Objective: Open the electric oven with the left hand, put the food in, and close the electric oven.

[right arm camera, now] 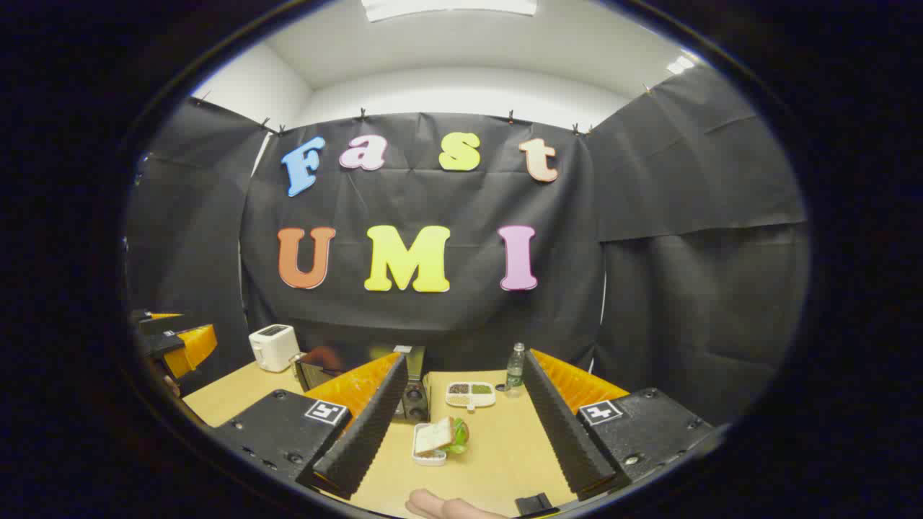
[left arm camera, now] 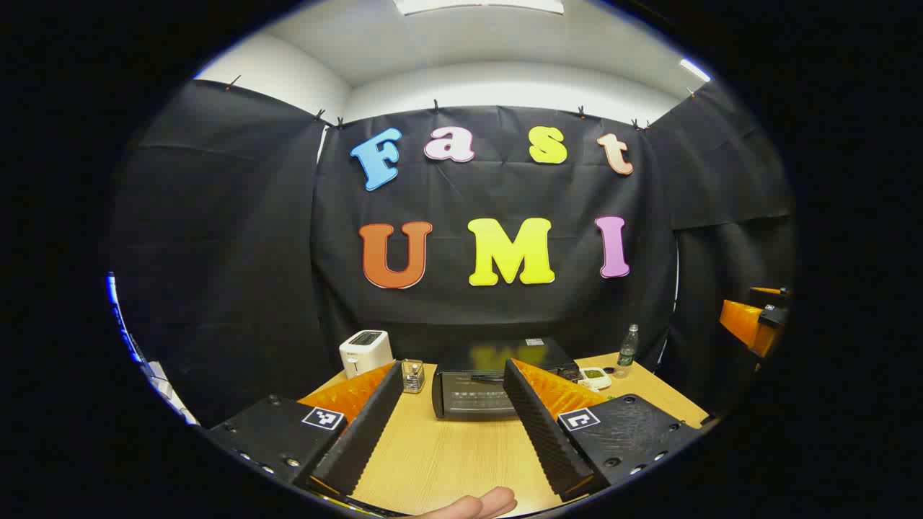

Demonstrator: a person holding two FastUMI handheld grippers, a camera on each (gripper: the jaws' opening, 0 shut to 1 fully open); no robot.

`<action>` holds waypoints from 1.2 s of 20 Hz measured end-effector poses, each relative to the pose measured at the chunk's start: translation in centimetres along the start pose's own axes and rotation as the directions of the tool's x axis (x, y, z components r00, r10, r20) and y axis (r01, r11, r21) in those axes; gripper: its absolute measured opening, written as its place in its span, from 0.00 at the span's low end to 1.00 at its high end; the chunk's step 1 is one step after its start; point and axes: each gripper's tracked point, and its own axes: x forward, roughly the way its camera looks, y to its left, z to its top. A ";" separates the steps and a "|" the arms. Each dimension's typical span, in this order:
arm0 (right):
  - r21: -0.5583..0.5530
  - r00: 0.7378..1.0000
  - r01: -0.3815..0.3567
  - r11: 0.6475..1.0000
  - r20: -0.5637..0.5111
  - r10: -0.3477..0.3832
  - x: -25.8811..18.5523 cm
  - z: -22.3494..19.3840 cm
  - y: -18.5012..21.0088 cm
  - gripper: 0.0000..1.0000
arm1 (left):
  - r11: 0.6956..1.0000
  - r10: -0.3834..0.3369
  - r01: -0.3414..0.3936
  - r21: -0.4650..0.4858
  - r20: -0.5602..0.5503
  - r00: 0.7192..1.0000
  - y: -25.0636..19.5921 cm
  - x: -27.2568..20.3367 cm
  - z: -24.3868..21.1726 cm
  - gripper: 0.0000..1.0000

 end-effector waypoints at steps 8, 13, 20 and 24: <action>0.007 1.000 -0.005 1.000 0.010 0.005 0.2 -0.1 -0.6 1.00 | 1.000 -0.003 0.003 -0.002 -0.001 1.000 -0.4 0.3 -0.3 0.92; 0.014 1.000 -0.022 1.000 0.020 0.022 0.4 -0.1 -0.8 1.00 | 1.000 -0.016 0.016 -0.001 0.000 1.000 -0.9 1.1 -0.5 0.92; 0.026 0.997 -0.026 0.999 0.074 0.024 1.0 1.2 -2.8 1.00 | 0.999 -0.024 0.023 -0.040 -0.025 0.999 -2.4 7.0 -0.8 0.92; 0.035 0.995 -0.038 0.999 0.097 0.035 1.2 1.4 -4.0 1.00 | 0.997 -0.058 0.055 -0.047 -0.054 0.997 -3.9 12.6 -2.2 0.92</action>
